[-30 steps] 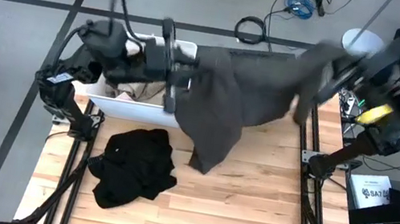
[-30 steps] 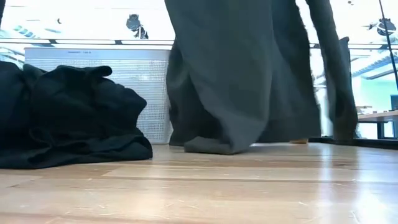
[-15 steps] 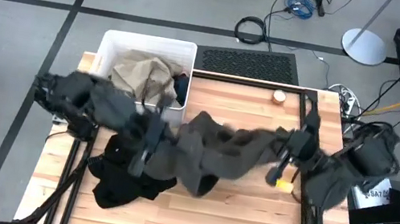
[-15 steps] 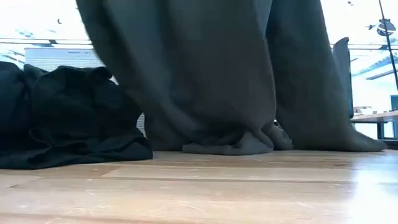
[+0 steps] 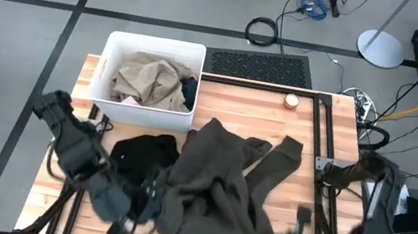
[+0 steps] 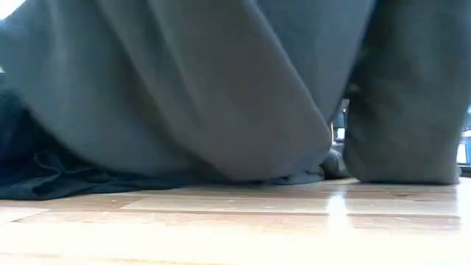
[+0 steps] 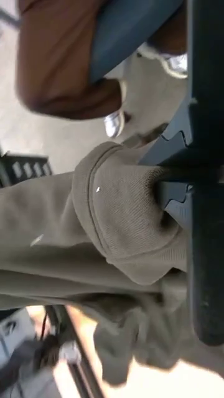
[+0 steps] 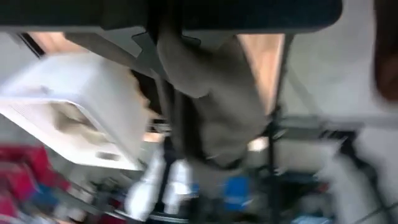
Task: Sort clothes
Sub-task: Put the dark gray jacket into the white laundry bin
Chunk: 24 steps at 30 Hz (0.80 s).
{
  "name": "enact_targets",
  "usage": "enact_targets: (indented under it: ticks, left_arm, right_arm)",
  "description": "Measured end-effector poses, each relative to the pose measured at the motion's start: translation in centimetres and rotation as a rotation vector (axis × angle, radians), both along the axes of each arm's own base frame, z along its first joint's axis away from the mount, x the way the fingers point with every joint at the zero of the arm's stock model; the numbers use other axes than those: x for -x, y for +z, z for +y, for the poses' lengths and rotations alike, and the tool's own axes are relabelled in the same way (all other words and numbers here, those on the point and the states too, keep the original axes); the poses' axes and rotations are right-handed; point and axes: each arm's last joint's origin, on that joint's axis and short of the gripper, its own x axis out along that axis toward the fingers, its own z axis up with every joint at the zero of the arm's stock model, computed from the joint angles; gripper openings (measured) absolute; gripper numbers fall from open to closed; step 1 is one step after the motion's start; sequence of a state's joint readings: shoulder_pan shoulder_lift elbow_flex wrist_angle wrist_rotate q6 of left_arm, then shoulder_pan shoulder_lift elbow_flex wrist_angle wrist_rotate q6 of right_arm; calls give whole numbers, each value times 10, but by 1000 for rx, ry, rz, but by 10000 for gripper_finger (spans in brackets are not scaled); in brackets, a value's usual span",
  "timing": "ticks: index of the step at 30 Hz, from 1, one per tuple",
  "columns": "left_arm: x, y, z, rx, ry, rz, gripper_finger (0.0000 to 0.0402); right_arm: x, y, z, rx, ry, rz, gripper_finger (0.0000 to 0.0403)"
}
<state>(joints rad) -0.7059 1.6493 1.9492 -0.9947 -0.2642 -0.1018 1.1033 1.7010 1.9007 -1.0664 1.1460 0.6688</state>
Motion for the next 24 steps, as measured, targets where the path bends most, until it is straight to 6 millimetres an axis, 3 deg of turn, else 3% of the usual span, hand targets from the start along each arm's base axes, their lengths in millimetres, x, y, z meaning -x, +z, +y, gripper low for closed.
enact_targets:
  ticks: [6, 10, 13, 16, 21, 24]
  left_arm:
    - [9, -30, -39, 34, -98, -30, 14]
    - [12, -42, -46, 5, -44, -51, 14]
    - [7, -45, -34, -110, 170, -106, 14]
    - [-7, -46, -14, -194, 276, -125, 14]
    - [-41, -54, 30, -200, 331, -34, 14]
    - [-58, -75, 59, -218, 369, 52, 14]
  right_arm:
    - [29, -19, 59, 105, 179, -45, 0]
    - [31, -29, 72, 200, 150, -87, 0]
    - [16, -30, 56, 207, -27, -157, 0]
    - [-8, -30, 25, 218, -151, -146, 0]
    - [-44, -40, -43, 199, -340, 86, 0]
    - [-60, -55, -72, 200, -424, 185, 0]
